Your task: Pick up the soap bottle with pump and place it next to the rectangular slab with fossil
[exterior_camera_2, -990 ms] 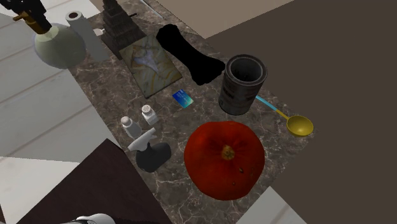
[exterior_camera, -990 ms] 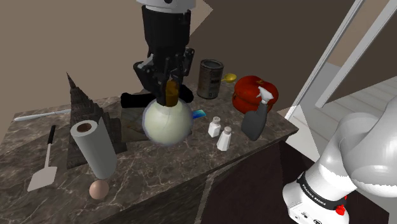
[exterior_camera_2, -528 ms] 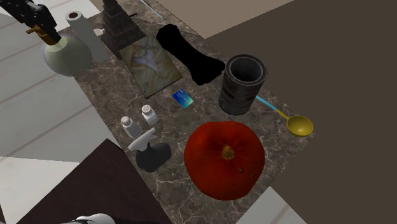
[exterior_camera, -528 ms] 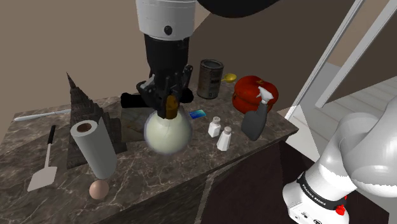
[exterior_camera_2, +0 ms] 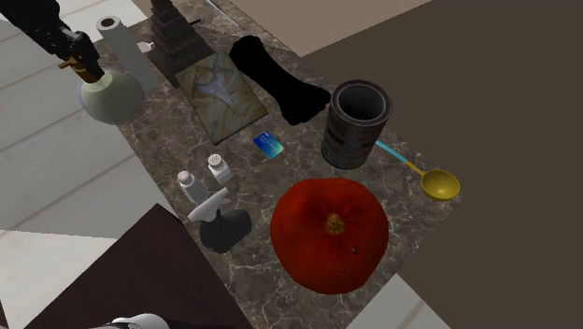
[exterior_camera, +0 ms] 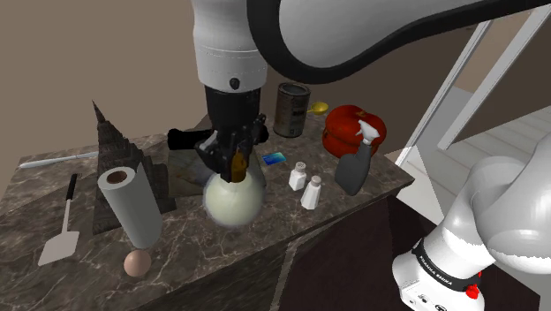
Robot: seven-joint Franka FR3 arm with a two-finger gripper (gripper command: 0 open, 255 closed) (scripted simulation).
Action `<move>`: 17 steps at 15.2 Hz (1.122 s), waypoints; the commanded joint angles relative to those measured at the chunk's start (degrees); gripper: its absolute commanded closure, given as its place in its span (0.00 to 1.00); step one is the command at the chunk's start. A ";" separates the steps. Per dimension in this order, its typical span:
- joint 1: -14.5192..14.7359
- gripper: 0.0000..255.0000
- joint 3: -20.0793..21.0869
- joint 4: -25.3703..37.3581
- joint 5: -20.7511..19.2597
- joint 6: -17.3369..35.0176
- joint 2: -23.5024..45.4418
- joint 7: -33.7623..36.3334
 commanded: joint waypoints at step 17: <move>0.19 1.00 0.85 -9.54 -2.18 13.77 4.63 2.15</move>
